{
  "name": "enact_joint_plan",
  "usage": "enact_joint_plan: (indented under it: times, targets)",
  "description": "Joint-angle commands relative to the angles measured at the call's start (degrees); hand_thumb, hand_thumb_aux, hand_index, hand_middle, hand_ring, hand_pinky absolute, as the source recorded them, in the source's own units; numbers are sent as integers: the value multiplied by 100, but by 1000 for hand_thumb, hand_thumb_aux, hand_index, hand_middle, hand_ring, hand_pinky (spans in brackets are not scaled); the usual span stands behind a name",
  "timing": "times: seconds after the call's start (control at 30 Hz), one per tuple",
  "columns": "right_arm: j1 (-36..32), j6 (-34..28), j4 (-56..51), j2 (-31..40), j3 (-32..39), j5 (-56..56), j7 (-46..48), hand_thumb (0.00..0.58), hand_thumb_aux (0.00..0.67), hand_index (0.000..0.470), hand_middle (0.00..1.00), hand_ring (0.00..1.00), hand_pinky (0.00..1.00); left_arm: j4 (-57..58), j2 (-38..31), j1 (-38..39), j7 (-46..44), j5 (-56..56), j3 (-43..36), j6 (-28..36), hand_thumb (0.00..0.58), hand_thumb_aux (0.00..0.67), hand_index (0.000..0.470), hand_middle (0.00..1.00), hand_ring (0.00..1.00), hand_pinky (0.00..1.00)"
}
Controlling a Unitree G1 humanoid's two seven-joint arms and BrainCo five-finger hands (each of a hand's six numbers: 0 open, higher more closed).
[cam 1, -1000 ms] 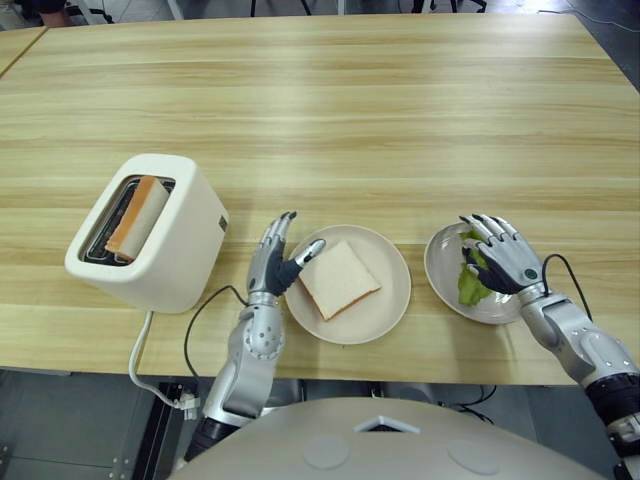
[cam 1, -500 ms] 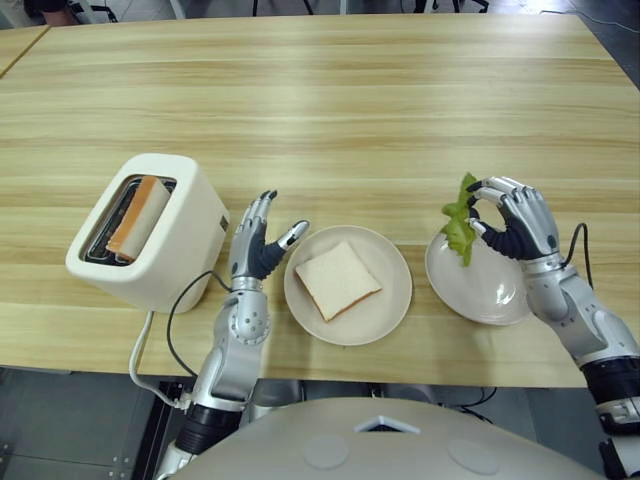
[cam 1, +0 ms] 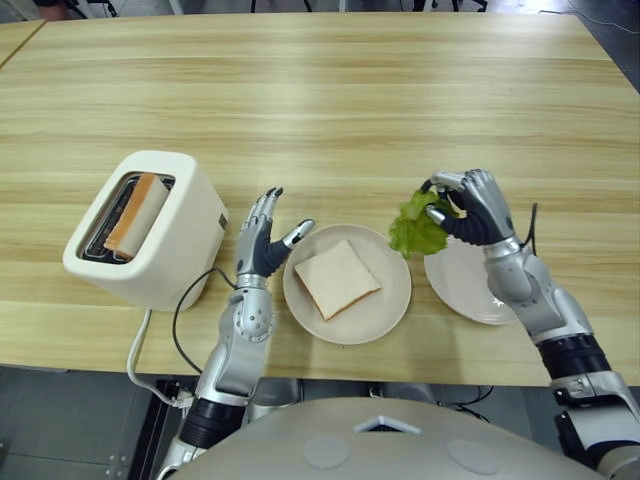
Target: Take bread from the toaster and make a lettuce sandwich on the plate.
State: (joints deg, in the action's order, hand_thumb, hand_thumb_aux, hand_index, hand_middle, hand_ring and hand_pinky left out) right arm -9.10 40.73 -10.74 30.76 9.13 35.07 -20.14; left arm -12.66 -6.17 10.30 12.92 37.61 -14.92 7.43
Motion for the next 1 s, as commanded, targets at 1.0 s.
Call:
enact_joint_plan:
  times: [1.0]
  targets:
    - [-988,657,-1461,-1307,1532,804,124,580,670,460,1000,1000,1000,164,-361,-254,-81,-269,629,-222,0,0,0,0,0,0]
